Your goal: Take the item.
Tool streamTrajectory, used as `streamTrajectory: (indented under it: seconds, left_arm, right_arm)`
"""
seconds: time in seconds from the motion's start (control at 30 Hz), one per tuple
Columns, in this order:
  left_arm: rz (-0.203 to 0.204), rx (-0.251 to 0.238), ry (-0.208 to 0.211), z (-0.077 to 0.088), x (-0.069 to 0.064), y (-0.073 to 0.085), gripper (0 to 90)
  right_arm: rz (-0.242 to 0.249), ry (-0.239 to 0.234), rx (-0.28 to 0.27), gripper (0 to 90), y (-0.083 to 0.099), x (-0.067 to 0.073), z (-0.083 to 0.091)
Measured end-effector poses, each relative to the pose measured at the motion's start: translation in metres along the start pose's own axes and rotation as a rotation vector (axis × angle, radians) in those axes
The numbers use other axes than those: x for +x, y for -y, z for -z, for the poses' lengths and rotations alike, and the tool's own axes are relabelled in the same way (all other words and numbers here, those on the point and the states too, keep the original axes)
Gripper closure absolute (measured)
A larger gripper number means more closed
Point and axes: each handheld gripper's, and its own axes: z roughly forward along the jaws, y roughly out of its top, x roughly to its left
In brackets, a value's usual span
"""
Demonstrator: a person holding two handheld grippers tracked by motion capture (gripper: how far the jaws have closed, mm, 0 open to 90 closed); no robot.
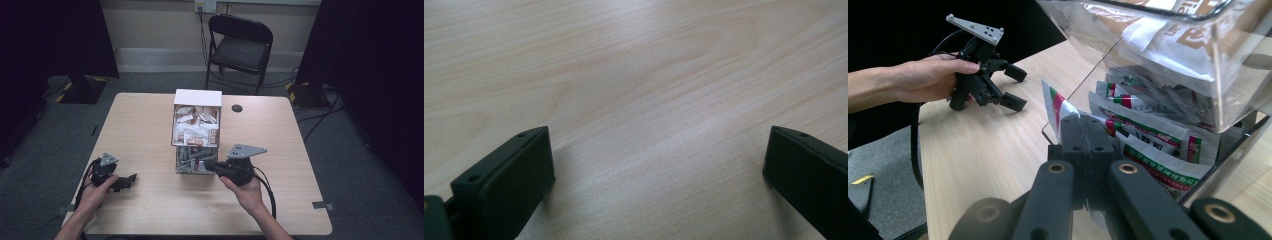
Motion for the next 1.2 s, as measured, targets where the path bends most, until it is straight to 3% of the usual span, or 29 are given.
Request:
streamTrajectory:
  seconds: [1.2]
  left_arm:
    - [0.0, 0.0, 0.0, 0.0, 0.0, 0.0, 0.0]
  right_arm:
    - [-0.028, 0.073, -0.051, 90.0, 0.001, -0.014, 0.043]
